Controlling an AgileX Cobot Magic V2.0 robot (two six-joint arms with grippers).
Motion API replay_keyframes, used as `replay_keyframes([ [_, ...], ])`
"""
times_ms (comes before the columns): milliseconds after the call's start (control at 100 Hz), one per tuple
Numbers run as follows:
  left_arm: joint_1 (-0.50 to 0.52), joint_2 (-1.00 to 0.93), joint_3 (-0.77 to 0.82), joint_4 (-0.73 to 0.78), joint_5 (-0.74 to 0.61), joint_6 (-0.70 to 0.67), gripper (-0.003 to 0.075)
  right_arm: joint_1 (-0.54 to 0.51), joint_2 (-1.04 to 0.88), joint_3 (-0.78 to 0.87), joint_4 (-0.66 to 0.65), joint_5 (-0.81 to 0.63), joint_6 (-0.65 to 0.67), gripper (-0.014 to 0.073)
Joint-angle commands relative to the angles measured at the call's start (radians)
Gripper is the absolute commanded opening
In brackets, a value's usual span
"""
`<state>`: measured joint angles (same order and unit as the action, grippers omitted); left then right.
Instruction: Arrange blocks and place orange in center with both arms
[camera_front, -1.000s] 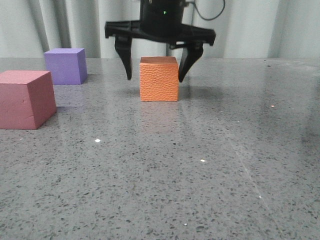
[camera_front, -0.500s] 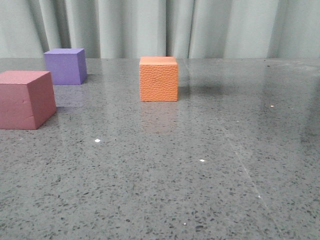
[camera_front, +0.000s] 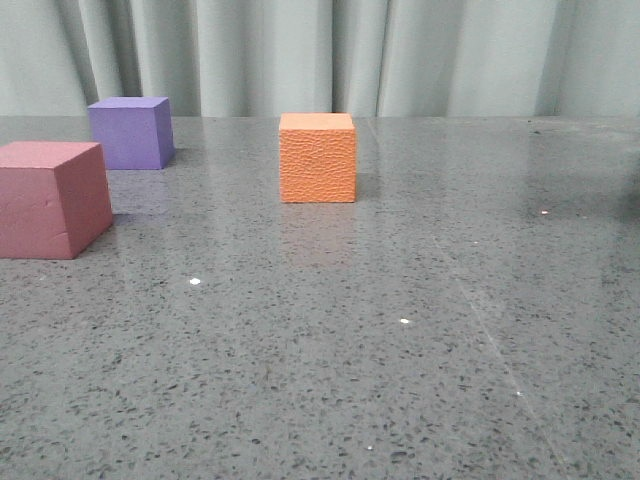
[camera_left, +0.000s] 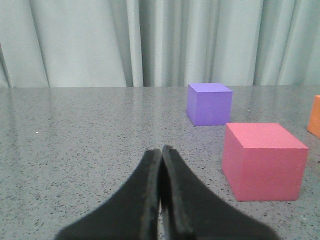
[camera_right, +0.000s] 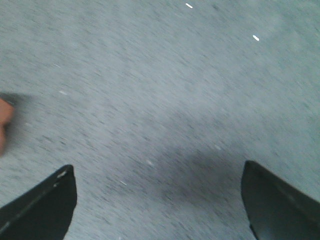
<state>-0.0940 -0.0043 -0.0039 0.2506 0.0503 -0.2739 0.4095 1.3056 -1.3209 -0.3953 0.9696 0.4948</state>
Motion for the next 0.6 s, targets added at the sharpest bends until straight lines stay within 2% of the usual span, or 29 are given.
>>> replay_keyframes([
  [0,0.003,-0.031,0.053,-0.006,-0.075,-0.010,-0.0019,-0.053,-0.119,0.089,-0.043,-0.091,-0.010,0.0654],
  [190,0.003,-0.031,0.053,-0.006,-0.075,-0.010,-0.0019,-0.136,-0.302,0.318,-0.042,-0.125,-0.010,0.0654],
  [520,0.003,-0.031,0.053,-0.006,-0.075,-0.010,-0.0019,-0.140,-0.599,0.575,-0.041,-0.122,-0.010,0.0653],
  [590,0.003,-0.031,0.053,-0.006,-0.075,-0.010,-0.0019,-0.140,-0.657,0.612,-0.041,-0.122,-0.010,0.0615],
])
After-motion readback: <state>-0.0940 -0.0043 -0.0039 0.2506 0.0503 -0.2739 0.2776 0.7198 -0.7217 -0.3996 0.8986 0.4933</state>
